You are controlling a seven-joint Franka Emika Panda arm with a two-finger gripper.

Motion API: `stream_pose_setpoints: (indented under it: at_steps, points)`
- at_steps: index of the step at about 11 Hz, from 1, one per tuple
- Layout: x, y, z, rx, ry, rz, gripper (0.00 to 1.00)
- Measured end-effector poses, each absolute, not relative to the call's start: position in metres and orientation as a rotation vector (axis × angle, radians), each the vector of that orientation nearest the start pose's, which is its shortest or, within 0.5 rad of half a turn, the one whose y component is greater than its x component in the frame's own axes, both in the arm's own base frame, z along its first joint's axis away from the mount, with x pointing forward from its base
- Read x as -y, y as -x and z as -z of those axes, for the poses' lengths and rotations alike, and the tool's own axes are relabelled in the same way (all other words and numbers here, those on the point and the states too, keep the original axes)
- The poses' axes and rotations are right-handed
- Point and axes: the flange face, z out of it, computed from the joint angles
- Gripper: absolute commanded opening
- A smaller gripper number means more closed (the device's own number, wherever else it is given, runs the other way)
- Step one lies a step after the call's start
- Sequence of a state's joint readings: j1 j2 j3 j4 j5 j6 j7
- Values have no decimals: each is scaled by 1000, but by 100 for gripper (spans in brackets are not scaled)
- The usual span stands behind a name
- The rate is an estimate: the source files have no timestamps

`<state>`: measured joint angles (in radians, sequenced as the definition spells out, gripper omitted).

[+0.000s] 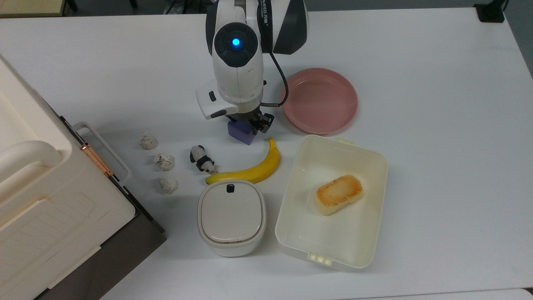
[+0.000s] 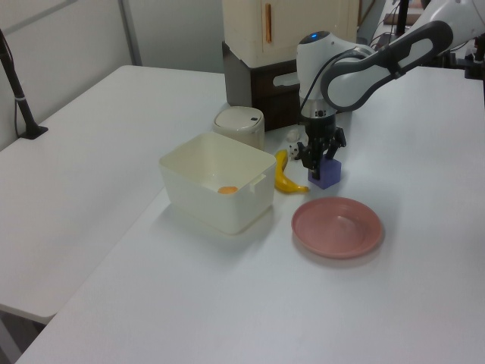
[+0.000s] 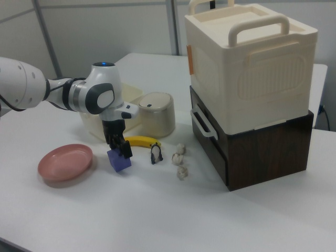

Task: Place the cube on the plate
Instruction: 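Close the gripper on the purple cube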

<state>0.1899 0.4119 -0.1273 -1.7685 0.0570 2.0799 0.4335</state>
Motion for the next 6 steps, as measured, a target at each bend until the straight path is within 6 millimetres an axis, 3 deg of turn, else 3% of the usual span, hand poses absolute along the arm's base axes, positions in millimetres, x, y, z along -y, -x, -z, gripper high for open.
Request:
stream_pose_setpoints:
  at_steps: [6]
  points:
    - [-50, -631, -321, -455, 3215, -219, 100]
